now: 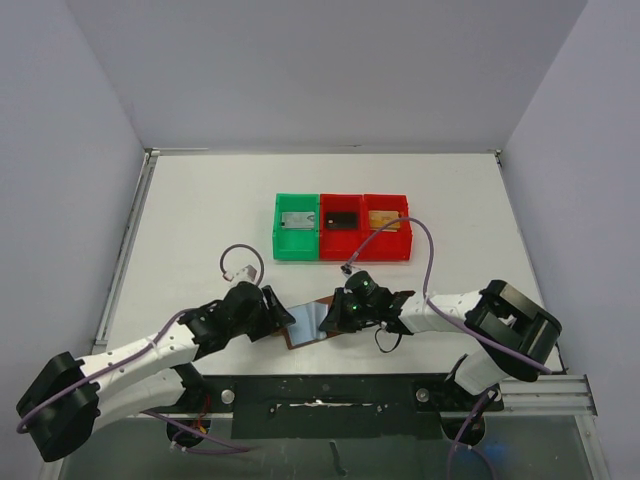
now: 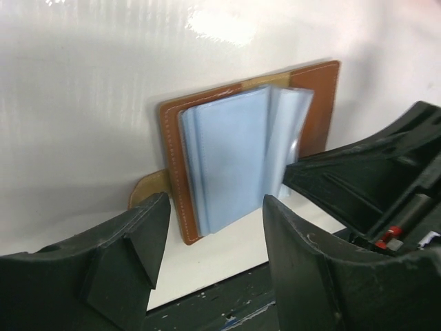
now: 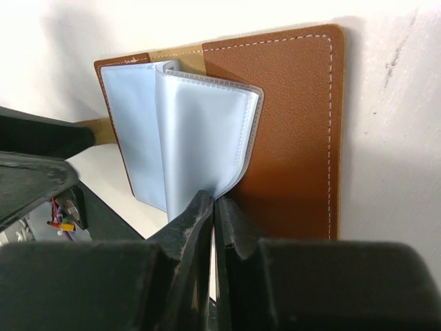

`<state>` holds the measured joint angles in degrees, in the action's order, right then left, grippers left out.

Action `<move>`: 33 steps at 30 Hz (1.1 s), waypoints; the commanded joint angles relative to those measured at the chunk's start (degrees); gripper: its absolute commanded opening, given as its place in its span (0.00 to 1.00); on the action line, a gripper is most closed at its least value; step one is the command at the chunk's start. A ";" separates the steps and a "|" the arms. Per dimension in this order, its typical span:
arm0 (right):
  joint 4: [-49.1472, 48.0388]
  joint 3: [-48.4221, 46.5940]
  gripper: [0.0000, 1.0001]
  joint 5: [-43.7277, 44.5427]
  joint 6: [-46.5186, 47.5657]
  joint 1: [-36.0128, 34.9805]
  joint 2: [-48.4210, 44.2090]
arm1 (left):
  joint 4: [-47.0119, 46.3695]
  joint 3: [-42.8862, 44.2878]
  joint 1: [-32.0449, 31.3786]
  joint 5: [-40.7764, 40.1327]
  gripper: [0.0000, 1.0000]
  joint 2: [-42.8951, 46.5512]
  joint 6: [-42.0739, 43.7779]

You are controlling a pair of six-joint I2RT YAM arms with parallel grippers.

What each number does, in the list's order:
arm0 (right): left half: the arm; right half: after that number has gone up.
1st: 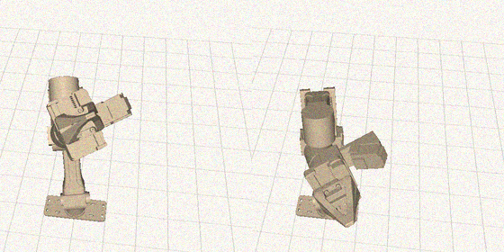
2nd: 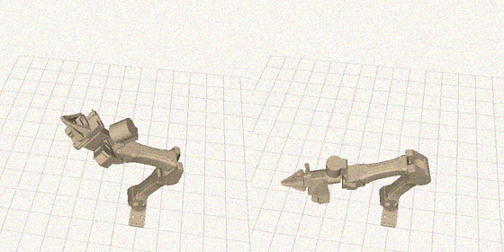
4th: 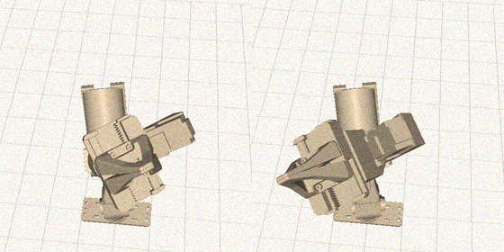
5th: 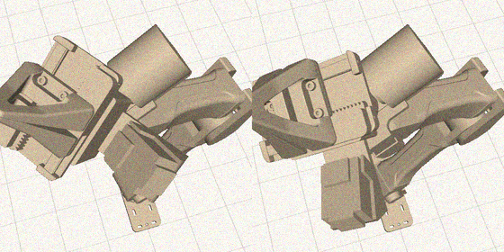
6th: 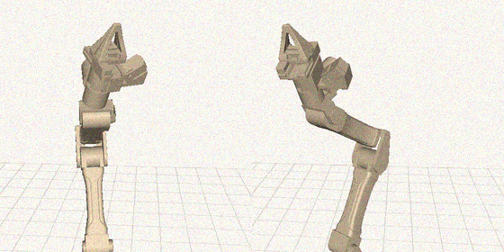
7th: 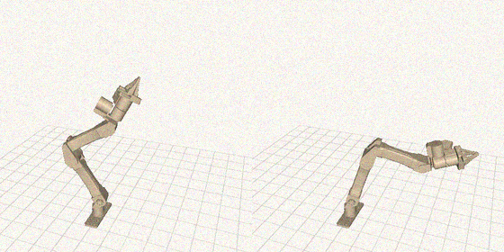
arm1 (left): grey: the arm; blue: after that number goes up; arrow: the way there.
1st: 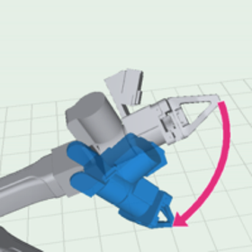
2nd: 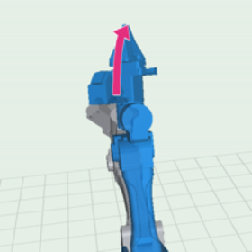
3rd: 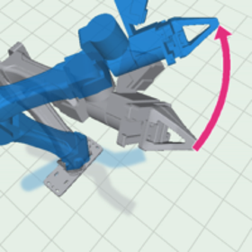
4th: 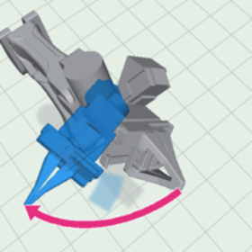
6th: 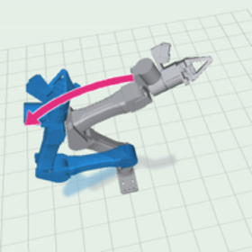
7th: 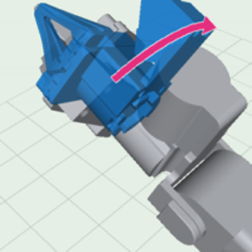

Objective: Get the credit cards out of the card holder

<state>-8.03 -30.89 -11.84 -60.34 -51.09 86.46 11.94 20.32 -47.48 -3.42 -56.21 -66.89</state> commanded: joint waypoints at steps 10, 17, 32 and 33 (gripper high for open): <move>2.16 0.06 0.04 1.82 0.73 -0.39 -1.68 | -12.30 -2.65 -0.04 3.17 0.56 -3.95 -2.50; 2.27 0.00 0.04 1.69 0.72 -0.36 -1.35 | -12.73 -4.28 -0.24 2.41 0.56 -6.48 -3.51; 1.96 -0.22 0.04 0.83 0.57 -0.38 0.56 | -14.03 -2.14 -0.39 3.12 0.52 -5.69 -1.22; 2.11 -0.27 0.04 0.99 0.57 -0.37 0.44 | -12.44 -1.41 -0.41 2.47 0.52 -5.18 -0.71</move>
<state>-6.79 -30.89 -11.40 -60.31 -51.05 85.91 -4.43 15.94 -47.37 -0.64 -62.37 -69.49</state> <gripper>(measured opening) 0.049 0.526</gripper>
